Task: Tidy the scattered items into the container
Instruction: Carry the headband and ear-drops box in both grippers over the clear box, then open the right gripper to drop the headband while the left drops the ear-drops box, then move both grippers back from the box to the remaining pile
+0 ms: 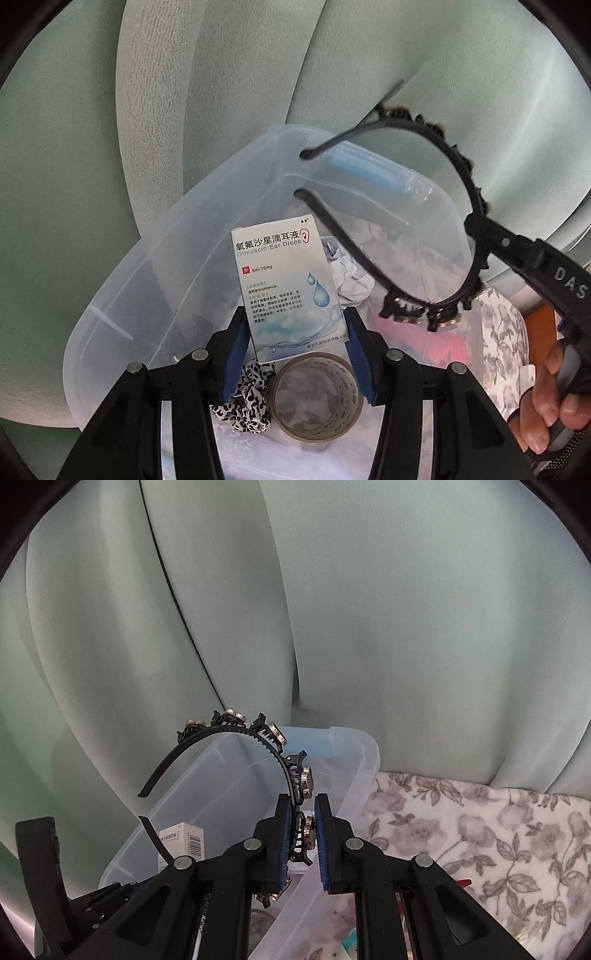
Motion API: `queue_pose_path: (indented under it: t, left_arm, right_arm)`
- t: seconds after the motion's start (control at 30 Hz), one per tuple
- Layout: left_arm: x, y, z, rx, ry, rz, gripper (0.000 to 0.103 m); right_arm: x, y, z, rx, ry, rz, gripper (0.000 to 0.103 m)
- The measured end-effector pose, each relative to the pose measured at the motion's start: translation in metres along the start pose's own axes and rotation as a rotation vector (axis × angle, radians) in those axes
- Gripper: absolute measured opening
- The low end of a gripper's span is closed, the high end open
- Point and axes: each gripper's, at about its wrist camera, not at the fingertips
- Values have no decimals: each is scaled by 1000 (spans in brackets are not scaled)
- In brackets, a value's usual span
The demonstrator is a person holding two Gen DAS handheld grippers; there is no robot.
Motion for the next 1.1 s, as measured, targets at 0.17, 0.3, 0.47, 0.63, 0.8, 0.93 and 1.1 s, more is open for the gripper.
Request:
queue_pose_path:
  t: [0.17, 0.3, 0.47, 0.63, 0.8, 0.93, 1.1]
  left_arm:
    - [-2, -1, 4, -12, 6, 8, 52]
    - [-1, -4, 6, -29, -5, -2, 52]
    - [4, -5, 9, -50, -14, -10, 53]
    - [4, 1, 7, -66, -26, -3, 70]
    - [-3, 15, 6, -84, -32, -26, 72]
    - [12, 29, 8, -89, -27, -53, 75]
    - [24, 39, 8, -82, -32, -69, 75]
  right_arm:
    - [-4, -12, 3, -41, 9, 18, 14]
    - [-9, -20, 2, -66, 13, 53, 14]
    - [-15, -14, -3, -88, 11, 75, 17]
    - [-17, 6, -11, -52, -4, 74, 47]
    - [-17, 36, -16, -19, -11, 95, 51]
    - [-15, 69, -16, 10, -29, 118, 54]
    - [-9, 111, -11, 50, -62, 146, 58]
Point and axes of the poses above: each gripper's, at about its wrist camera, not at the fingertips, and y roughly against the way its jaws point, x to its right, z to its underside, and after that the axes turned 1 degree about -y, right-handed
